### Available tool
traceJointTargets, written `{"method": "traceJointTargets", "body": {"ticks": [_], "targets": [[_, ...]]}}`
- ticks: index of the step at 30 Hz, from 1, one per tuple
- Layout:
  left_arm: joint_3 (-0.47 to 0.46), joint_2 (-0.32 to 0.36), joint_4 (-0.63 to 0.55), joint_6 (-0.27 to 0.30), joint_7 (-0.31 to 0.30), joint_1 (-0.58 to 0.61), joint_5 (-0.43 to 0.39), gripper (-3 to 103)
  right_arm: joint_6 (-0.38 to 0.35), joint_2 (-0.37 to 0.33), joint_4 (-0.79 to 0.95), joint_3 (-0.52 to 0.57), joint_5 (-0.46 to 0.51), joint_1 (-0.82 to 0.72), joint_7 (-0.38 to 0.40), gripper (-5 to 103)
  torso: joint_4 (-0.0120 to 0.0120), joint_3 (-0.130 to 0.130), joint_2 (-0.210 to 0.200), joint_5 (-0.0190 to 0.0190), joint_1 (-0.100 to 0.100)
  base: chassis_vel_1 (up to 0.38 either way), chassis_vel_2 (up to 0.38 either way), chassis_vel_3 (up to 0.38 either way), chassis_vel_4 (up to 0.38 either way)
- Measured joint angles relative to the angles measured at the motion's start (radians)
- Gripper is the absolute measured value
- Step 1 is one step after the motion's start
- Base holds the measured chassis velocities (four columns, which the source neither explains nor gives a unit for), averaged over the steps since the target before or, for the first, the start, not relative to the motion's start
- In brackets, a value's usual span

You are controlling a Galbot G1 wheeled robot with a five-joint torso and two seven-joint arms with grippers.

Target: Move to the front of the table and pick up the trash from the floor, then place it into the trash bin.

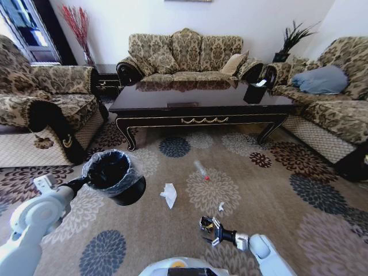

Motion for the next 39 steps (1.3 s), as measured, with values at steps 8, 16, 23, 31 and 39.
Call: {"method": "traceJointTargets", "body": {"ticks": [8,16,23,31,39], "targets": [[-0.02,0.002,-0.014,0.002,-0.006,0.012,-0.016,4,0.0,0.032,-0.096,0.002,-0.048,0.051,0.011,83,-0.0001,0.0,0.0,0.0002,0.0,0.0,0.0,0.0,0.0],[-0.02,-0.004,-0.015,0.003,-0.01,0.012,-0.018,4,-0.001,0.028,-0.129,0.012,-0.062,0.073,0.012,65,0.0,0.0,0.0,0.0001,0.0,0.0,0.0,0.0,0.0],[-0.011,-0.005,-0.013,0.004,-0.014,0.008,-0.018,4,-0.001,0.027,-0.146,0.023,-0.07,0.072,0.015,32,-0.0001,0.0,0.0,0.0002,0.0,0.0,0.0,0.0,0.0],[-0.009,-0.005,-0.017,0.005,-0.017,0.013,-0.016,4,-0.001,0.026,-0.145,0.027,-0.064,0.071,0.024,5,-0.0001,0.0,0.0,0.0001,0.0,0.0,0.0,0.0,0.0],[-0.011,-0.005,-0.022,0.005,-0.017,0.019,-0.016,4,-0.001,0.025,-0.129,0.027,-0.053,0.065,0.027,0,-0.0001,0.0,0.0,0.0002,0.0,0.0,0.0,0.0,0.0]]}}
